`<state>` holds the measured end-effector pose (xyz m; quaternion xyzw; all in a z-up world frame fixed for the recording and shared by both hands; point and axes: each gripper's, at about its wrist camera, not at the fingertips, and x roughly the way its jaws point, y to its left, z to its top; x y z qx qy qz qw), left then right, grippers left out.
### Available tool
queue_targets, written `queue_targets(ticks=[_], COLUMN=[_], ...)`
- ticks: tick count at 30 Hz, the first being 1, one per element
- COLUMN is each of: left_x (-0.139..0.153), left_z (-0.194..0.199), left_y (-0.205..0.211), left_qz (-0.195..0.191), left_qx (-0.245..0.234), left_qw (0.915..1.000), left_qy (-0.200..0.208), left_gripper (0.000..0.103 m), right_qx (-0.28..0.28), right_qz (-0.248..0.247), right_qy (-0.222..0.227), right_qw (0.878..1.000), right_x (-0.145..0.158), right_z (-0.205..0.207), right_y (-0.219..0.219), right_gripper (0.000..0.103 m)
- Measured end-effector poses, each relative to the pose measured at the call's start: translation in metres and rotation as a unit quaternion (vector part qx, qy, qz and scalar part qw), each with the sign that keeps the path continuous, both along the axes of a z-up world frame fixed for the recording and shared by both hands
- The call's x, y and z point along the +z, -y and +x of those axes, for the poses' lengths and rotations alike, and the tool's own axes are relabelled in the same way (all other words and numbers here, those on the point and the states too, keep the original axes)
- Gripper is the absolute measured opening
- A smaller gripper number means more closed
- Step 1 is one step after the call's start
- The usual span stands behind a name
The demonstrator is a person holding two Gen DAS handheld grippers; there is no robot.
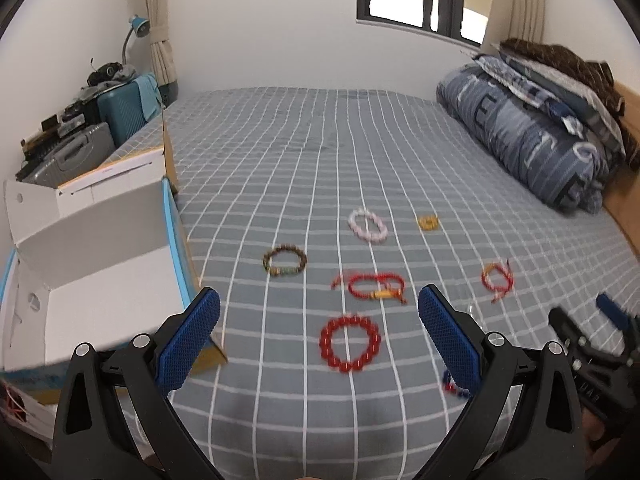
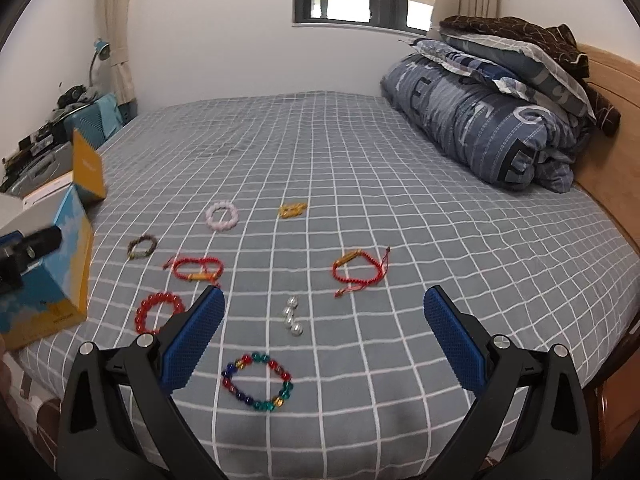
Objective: Organize jewelry
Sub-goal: 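Grasp brown wooden bead bracelet with left tool while right tool grasps red cord bracelet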
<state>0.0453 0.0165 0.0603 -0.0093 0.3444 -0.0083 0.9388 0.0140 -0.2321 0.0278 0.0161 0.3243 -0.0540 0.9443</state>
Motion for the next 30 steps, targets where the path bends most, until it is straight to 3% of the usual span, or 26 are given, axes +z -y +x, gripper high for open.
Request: queue_targets(ticks=[7, 13, 23, 26, 30], left_x=[0.026, 0.021, -0.043, -0.067, -0.092], left_z=[0.051, 0.092, 0.155, 0.169, 0.184], left_y=[0.0, 0.011, 0.003, -0.004, -0.005], left_qz=[-0.004, 0.01, 0.016, 0.013, 0.026], left_qx=[-0.001, -0.006, 0.022, 0.029, 0.038], left_qw=[0.9999, 0.9994, 0.995, 0.9927, 0.9894], left_qy=[-0.01, -0.033, -0.096, -0.116, -0.138], left_gripper=[0.097, 0.097, 0.097, 0.097, 0.097], right_qx=[-0.014, -0.023, -0.037, -0.044, -0.036], right_qz=[-0.015, -0.014, 0.011, 0.029, 0.015], right_qy=[0.001, -0.018, -0.101, -0.126, -0.151], right_qw=[1.0, 0.999, 0.994, 0.991, 0.988], right_x=[0.017, 0.016, -0.023, -0.043, -0.068], right_z=[0.039, 0.082, 0.159, 0.171, 0.179], right_y=[0.006, 0.013, 0.03, 0.036, 0.033], right_gripper=[0.096, 0.096, 0.096, 0.096, 0.096])
